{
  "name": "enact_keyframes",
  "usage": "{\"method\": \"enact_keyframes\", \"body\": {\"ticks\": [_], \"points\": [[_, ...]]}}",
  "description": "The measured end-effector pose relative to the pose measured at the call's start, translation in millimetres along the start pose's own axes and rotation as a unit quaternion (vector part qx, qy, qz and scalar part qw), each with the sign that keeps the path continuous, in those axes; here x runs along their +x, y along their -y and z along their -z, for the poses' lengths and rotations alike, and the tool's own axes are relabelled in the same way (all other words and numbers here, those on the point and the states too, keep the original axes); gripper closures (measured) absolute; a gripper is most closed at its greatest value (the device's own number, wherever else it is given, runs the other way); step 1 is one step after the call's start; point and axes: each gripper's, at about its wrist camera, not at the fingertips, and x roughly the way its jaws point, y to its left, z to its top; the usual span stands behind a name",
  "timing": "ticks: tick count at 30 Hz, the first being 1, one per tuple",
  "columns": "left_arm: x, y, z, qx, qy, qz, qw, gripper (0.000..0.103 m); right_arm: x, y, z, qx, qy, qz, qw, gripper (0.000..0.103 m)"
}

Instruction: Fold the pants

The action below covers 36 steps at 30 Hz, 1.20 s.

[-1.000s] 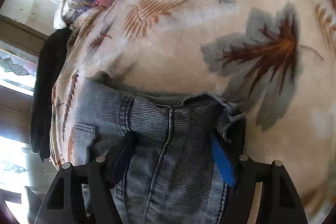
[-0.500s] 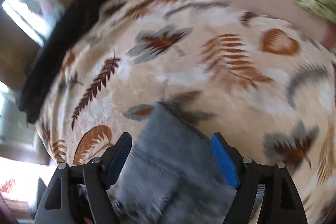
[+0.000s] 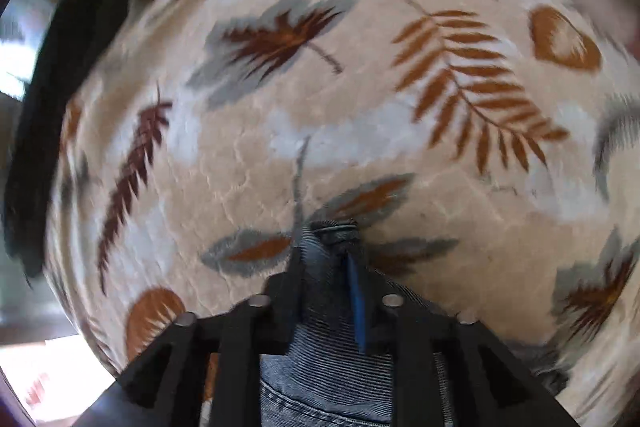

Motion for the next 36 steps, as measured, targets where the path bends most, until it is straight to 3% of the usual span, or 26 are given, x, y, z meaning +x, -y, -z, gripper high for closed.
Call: {"method": "enact_keyframes", "body": {"ticks": [1,4,8,10,12,14,20,23,25,26,28,29,31,34,36], "points": [[1,-1,-1,0.000,0.001,0.000,1.0000,0.021,-8,7,3,0.011,0.024,0.007,1.000,0.057],[2,1,2,-0.001,0.005,0.001,1.0000,0.021,-49,30,17,0.042,0.108,0.021,0.993,0.049],[2,3,4,0.000,0.011,-0.001,0.9999,0.020,-78,50,65,0.041,0.115,-0.046,0.991,0.043],[0,1,5,0.000,0.014,-0.005,0.9999,0.020,-82,63,103,0.042,0.111,-0.081,0.990,0.032],[-1,2,6,0.001,0.017,-0.008,0.9998,0.020,-59,84,138,0.050,0.084,-0.069,0.993,0.023],[-1,4,7,0.003,0.018,-0.008,0.9998,0.020,-34,107,160,0.064,0.057,-0.055,0.995,0.023],[-25,-5,6,0.000,0.058,-0.007,0.9983,0.020,-97,128,212,0.095,0.165,-0.136,0.972,0.024],[-37,-12,-1,-0.032,0.060,0.019,0.9975,0.020,-96,133,239,0.104,0.168,-0.196,0.961,0.023],[-38,-13,1,-0.039,0.057,0.026,0.9973,0.020,-64,136,248,0.099,0.127,-0.221,0.962,0.020],[-33,-13,5,-0.033,0.044,0.011,0.9984,0.020,-51,140,252,0.101,0.119,-0.228,0.961,0.021],[-11,-9,13,0.001,-0.001,-0.045,0.9990,0.020,-55,146,254,0.110,0.141,-0.242,0.954,0.022],[-15,-5,15,0.011,0.020,-0.047,0.9986,0.020,-60,145,252,0.112,0.137,-0.236,0.955,0.022],[-25,1,12,0.008,0.022,-0.063,0.9977,0.020,-78,141,251,0.108,0.159,-0.230,0.954,0.022],[-41,11,12,0.031,0.054,-0.052,0.9967,0.020,-90,134,261,0.086,0.179,-0.272,0.942,0.018],[-25,12,16,0.047,0.029,-0.080,0.9953,0.014,-65,138,264,0.099,0.153,-0.254,0.950,0.013]]}}
